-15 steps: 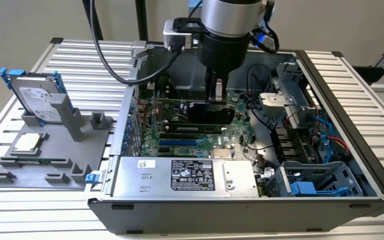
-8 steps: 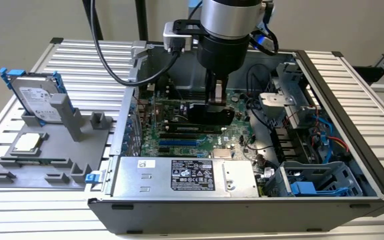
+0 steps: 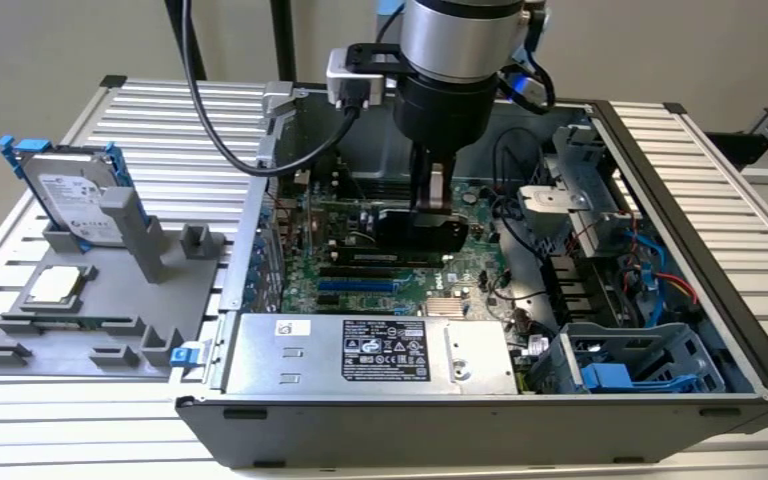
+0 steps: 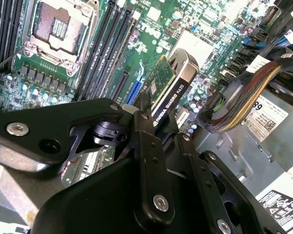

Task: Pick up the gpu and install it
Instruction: 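Insert the gpu into the slot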

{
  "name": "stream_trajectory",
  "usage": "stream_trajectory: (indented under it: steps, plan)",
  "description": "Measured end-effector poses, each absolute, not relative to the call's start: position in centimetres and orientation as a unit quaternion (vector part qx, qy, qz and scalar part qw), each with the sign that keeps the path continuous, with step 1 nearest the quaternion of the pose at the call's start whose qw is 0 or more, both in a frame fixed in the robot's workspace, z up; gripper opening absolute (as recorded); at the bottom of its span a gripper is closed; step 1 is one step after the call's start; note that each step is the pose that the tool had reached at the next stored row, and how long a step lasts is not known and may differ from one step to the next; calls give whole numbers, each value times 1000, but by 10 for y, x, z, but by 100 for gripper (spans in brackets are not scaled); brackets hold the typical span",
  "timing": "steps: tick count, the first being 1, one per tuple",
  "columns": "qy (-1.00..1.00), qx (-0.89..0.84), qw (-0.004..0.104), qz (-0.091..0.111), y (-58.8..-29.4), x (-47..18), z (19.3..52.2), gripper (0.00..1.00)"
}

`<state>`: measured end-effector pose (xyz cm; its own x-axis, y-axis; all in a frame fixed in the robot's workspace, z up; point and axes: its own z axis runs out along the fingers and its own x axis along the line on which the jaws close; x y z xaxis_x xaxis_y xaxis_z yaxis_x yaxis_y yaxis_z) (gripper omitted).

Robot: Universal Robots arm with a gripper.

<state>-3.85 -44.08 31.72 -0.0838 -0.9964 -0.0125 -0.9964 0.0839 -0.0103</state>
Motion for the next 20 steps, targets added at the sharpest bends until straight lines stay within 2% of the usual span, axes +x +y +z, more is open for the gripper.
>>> stream_trajectory:
  steps: [20]
  plan:
    - [736,-677,7,0,-441,-38,310,0]
